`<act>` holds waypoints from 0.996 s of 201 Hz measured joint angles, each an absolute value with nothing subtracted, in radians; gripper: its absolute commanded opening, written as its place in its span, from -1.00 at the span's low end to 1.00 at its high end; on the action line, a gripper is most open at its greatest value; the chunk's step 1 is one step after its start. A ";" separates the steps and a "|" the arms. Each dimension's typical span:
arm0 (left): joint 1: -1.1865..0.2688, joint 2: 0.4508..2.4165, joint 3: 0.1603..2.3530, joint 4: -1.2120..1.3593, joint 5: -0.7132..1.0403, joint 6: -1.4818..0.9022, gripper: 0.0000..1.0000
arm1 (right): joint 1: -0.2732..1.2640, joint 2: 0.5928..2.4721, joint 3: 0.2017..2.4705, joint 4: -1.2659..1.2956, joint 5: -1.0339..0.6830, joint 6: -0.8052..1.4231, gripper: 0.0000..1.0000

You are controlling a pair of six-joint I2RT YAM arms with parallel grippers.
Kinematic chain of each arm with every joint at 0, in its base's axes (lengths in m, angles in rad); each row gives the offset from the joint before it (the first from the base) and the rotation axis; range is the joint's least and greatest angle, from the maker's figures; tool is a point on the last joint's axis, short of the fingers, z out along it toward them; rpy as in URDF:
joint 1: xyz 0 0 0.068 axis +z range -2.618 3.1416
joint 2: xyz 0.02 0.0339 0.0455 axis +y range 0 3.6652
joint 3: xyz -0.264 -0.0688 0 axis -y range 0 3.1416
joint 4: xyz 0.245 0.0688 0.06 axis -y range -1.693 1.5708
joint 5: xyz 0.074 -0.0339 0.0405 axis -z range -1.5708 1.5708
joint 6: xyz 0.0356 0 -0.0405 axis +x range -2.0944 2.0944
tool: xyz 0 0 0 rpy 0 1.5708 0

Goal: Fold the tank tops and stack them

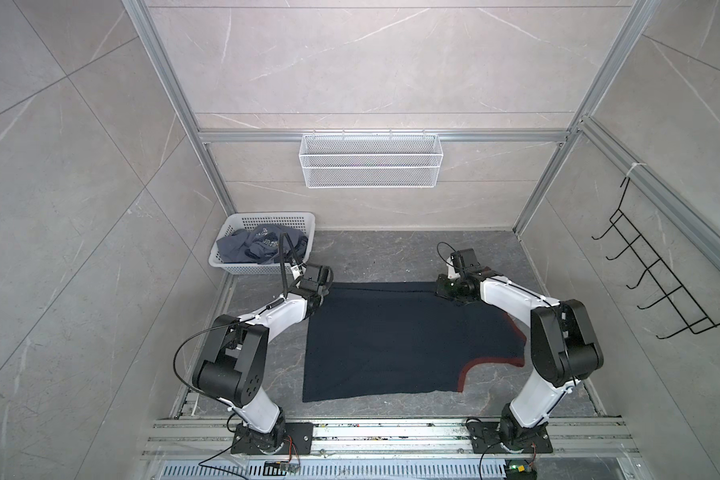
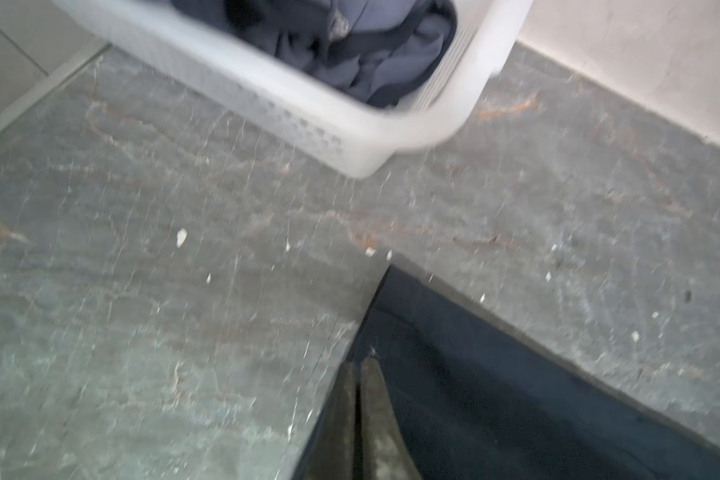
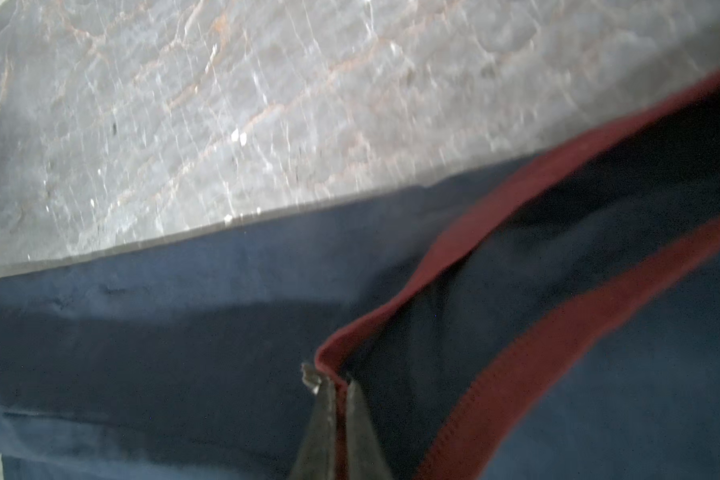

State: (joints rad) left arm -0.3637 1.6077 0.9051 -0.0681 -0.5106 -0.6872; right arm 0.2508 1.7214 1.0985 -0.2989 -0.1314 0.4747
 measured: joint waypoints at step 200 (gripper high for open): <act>-0.440 1.545 1.055 -0.217 -0.360 -0.648 0.23 | 0.101 1.721 1.240 -0.439 0.266 0.577 0.28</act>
State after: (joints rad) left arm -0.4397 1.5448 1.0550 -0.2169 -0.3603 -0.6479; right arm 0.1009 1.7210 1.2400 -0.4389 0.2661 0.5766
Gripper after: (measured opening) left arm 0.612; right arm 0.637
